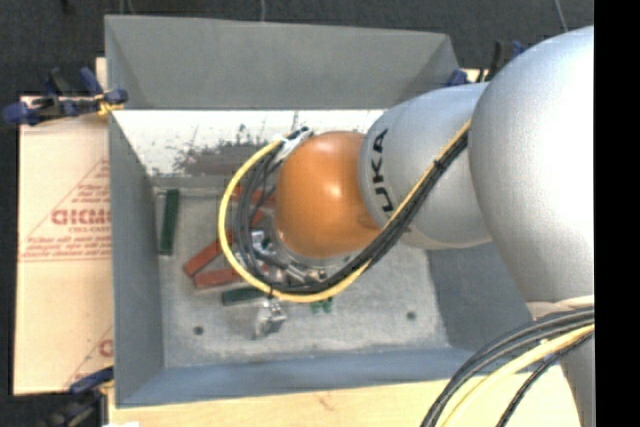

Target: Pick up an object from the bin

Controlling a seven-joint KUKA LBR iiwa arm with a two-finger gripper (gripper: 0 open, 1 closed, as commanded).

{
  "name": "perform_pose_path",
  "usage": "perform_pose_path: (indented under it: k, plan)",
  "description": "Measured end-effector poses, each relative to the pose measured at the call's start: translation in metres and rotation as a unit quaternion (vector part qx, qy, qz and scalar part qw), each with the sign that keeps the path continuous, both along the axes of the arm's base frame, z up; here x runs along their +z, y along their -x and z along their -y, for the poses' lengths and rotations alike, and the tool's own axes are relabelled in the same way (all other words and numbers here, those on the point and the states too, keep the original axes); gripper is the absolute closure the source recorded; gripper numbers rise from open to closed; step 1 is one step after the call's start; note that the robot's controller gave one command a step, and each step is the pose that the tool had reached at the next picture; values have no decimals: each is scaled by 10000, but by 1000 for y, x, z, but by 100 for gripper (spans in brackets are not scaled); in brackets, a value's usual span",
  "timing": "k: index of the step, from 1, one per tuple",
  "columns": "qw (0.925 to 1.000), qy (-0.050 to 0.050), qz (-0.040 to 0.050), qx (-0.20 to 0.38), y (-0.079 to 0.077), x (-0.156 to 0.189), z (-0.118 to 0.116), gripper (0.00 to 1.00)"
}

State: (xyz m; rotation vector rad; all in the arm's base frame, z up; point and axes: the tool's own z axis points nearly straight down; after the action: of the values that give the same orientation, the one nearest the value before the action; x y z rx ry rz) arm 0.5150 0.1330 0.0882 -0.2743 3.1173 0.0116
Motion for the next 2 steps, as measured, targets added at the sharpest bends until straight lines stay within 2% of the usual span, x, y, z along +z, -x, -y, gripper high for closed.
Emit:
perform_pose_path:
  k: [1, 2]
  plan:
    - [10000, 21, -41, 15, -13, -1, 4, 0]
    - [9993, 38, -6, 366, -25, 9, 4, 0]
